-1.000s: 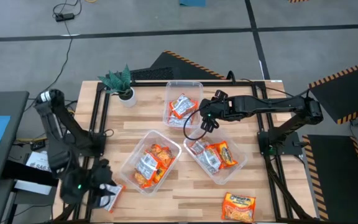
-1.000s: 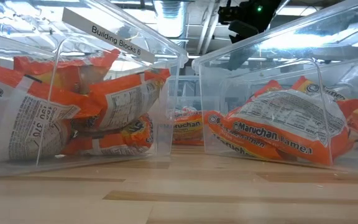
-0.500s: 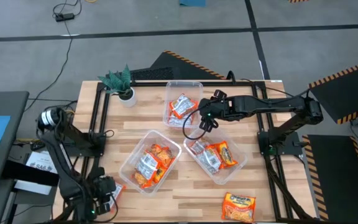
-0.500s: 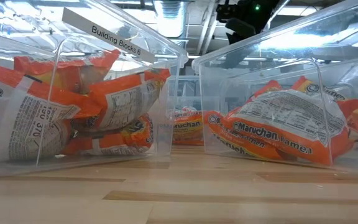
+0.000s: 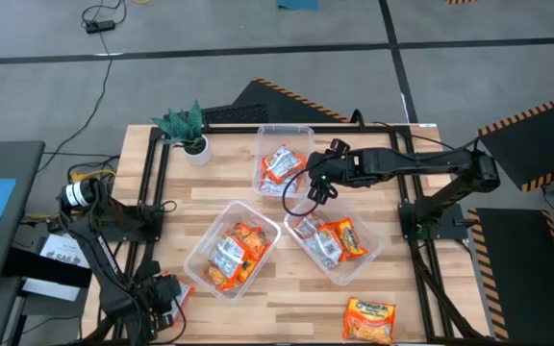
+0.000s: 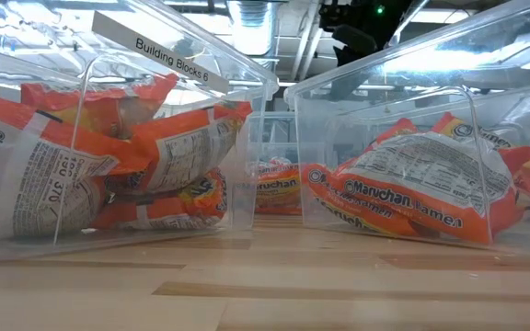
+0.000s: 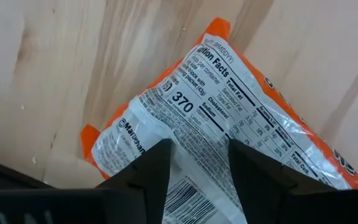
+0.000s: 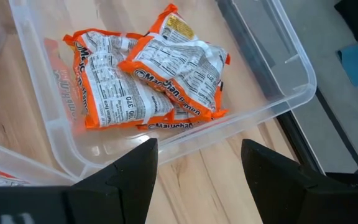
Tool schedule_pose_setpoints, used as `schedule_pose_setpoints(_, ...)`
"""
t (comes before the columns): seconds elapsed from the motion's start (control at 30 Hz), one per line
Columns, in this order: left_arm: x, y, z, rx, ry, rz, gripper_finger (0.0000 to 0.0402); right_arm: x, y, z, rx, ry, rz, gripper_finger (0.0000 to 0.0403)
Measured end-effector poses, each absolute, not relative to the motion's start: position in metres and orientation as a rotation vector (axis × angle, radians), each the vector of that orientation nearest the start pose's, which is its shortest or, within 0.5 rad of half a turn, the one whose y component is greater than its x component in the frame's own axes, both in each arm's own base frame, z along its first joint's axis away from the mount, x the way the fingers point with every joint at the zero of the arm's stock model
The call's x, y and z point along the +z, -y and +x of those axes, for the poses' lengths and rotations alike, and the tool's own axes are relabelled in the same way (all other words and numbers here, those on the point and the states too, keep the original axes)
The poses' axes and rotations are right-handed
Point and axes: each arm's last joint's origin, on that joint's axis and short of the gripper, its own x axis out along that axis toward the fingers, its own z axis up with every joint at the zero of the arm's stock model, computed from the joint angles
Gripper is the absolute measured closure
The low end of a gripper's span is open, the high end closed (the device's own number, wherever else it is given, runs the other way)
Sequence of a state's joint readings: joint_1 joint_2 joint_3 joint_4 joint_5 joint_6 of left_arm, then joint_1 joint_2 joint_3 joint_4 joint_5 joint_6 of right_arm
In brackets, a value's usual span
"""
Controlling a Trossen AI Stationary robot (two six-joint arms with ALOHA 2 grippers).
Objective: Sort Maruchan noodles
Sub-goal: Put the noodle pack into the bottom left transparent bin
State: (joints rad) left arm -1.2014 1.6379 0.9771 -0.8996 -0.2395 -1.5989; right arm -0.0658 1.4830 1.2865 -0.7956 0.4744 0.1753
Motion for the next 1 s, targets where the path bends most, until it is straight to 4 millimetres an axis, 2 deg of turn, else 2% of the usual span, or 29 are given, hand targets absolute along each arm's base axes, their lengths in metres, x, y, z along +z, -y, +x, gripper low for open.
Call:
schedule_pose_setpoints(0.13,0.164,0.242,0.104,0.394,-1.330,-0.302,0.0282,0.299,0.033,0.299,-0.577,-0.933,-0.046,0.0148)
schedule_pose_setpoints(0.27,0.163,0.238,0.108,0.434,-1.356,-0.345,0.0373,0.299,0.033,0.298,-0.577,-0.934,-0.046,0.0148)
schedule_pose_setpoints(0.3,0.163,0.237,0.110,0.440,-1.354,-0.357,0.0385,0.299,0.033,0.298,-0.577,-0.934,-0.046,0.0148)
schedule_pose_setpoints(0.47,0.173,0.240,0.121,0.339,-1.359,-0.369,0.0400,0.300,0.033,0.299,-0.577,-0.924,-0.043,0.0148)
schedule_pose_setpoints(0.67,0.213,0.246,0.129,0.053,-1.353,-0.323,0.0401,0.300,0.033,0.300,-0.576,-0.917,-0.042,0.0148)
schedule_pose_setpoints(0.87,0.246,0.239,0.129,-0.082,-1.338,-0.368,0.0401,0.300,0.033,0.300,-0.576,-0.916,-0.041,0.0148)
schedule_pose_setpoints(1.0,0.279,0.231,0.127,-0.157,-1.264,-0.459,0.0401,0.300,0.033,0.300,-0.576,-0.916,-0.042,0.0148)
